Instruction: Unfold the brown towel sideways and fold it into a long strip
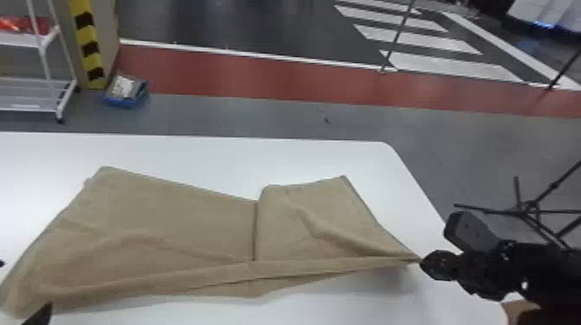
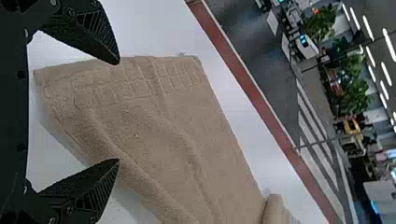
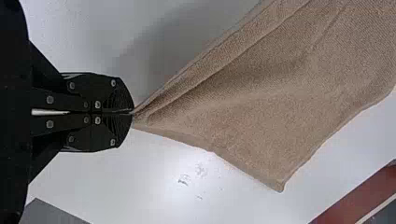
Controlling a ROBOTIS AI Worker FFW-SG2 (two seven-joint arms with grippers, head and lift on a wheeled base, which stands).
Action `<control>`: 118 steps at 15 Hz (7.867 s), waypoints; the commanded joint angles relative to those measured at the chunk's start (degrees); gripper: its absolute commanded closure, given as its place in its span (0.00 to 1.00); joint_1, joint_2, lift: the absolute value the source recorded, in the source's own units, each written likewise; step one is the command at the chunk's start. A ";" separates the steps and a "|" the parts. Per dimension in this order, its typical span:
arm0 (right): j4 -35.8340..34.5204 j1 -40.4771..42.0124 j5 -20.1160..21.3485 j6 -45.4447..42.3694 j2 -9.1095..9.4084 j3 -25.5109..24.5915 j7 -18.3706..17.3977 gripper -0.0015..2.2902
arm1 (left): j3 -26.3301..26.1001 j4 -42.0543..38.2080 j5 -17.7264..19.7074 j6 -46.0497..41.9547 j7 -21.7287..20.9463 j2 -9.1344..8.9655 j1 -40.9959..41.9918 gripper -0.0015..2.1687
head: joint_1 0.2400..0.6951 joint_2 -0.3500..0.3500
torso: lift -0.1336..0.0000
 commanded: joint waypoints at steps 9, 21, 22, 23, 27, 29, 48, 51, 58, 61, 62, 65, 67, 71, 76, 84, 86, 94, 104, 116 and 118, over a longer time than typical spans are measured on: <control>-0.58 -0.87 -0.57 0.18 0.06 0.48 -0.23 0.66 | -1.47 9.91 -18.02 -5.45 -13.30 3.26 -7.93 0.19 | 1.00 0.15 | 0.10; -4.01 0.80 -2.15 0.18 0.06 -3.83 2.76 0.66 | 2.75 -0.64 -22.95 11.08 -21.56 3.35 -2.48 0.66 | 1.00 0.26 | 0.10; -4.10 1.07 -2.24 0.00 0.06 -4.44 2.76 0.66 | 3.37 -2.39 -23.39 11.25 -22.09 3.26 -1.07 0.67 | 1.00 0.26 | 0.10; -4.10 1.16 -2.76 0.00 0.06 -4.88 2.76 0.66 | 3.37 -3.80 -24.09 11.43 -22.26 3.17 -0.54 0.78 | 1.00 0.26 | 0.10; -4.10 1.51 -3.55 -0.17 0.50 -5.67 2.76 0.66 | 4.16 -10.30 -24.53 15.65 -23.23 2.82 1.74 0.79 | 1.00 0.23 | 0.10; -3.92 1.68 -3.55 -0.52 0.59 -5.59 2.67 0.66 | 2.58 -10.48 -24.53 15.29 -20.77 2.82 3.94 0.63 | 1.00 0.23 | 0.10; -3.83 1.16 -3.29 -0.35 2.08 -5.15 2.58 0.66 | -11.14 1.12 -39.73 8.09 -20.95 5.72 -2.57 0.63 | 1.00 0.11 | 0.10; -3.75 0.80 -3.55 -0.35 2.08 -5.41 2.32 0.66 | -10.08 -1.60 -39.65 10.72 -23.14 6.16 -2.57 0.64 | 1.00 0.13 | 0.10; -5.86 1.16 -4.78 0.35 1.91 -9.28 6.99 0.66 | -7.97 -14.87 -43.69 25.14 -35.62 7.66 -0.37 0.64 | 1.00 0.14 | 0.10; -6.21 1.51 -4.78 0.18 1.73 -10.16 6.99 0.66 | -8.50 -18.21 -47.56 31.82 -40.54 8.36 0.60 0.64 | 1.00 0.12 | 0.10; -6.21 1.51 -4.78 0.18 1.73 -10.24 6.99 0.66 | -9.20 -19.18 -49.40 33.05 -41.69 8.36 0.77 0.64 | 1.00 0.12 | 0.10; -6.21 -1.13 -4.78 1.58 1.38 -9.63 6.99 0.66 | -9.82 -20.24 -50.37 32.87 -42.48 8.62 -0.63 0.64 | 1.00 0.11 | 0.10; -5.33 -4.73 -4.43 6.51 0.06 -7.70 6.99 0.66 | -11.22 -18.92 -50.63 32.87 -42.48 8.71 -4.94 0.64 | 1.00 0.12 | 0.10; 2.06 -14.23 0.84 9.67 -1.43 0.30 6.99 0.66 | -16.67 -8.99 -51.33 32.87 -43.97 8.71 -17.95 0.64 | 1.00 0.14 | 0.10; 14.45 -26.00 6.47 10.90 -2.75 10.85 6.99 0.66 | -23.53 7.80 -51.60 32.70 -45.91 7.74 -31.83 0.64 | 1.00 0.19 | 0.10; 24.99 -36.46 9.72 11.08 -2.40 16.39 6.99 0.66 | -24.41 21.86 -50.46 31.12 -46.08 4.93 -43.44 0.64 | 1.00 0.27 | 0.10; 26.31 -36.73 9.63 10.73 -3.63 15.68 6.99 0.66 | -22.12 21.86 -50.02 30.06 -46.17 5.28 -43.61 0.64 | 1.00 0.27 | 0.10; 31.06 -40.24 9.98 10.37 -3.72 18.50 6.89 0.66 | -21.59 23.62 -49.93 29.71 -44.68 5.02 -44.40 0.64 | 1.00 0.29 | 0.10; 28.86 -36.90 9.81 14.07 -0.03 17.53 -6.47 0.02 | -17.02 16.68 -47.29 32.52 -19.63 1.42 -35.00 0.00 | 1.00 0.34 | 0.10; -12.10 -2.54 -34.40 13.01 20.06 7.25 -36.97 0.03 | 14.18 10.09 27.50 -23.55 8.76 -12.62 -8.19 0.02 | 1.00 0.51 | 0.10; -11.83 0.98 -39.24 7.56 20.06 7.86 -41.01 0.04 | 13.74 11.67 33.39 -29.71 10.87 -12.62 -4.50 0.02 | 1.00 0.53 | 0.10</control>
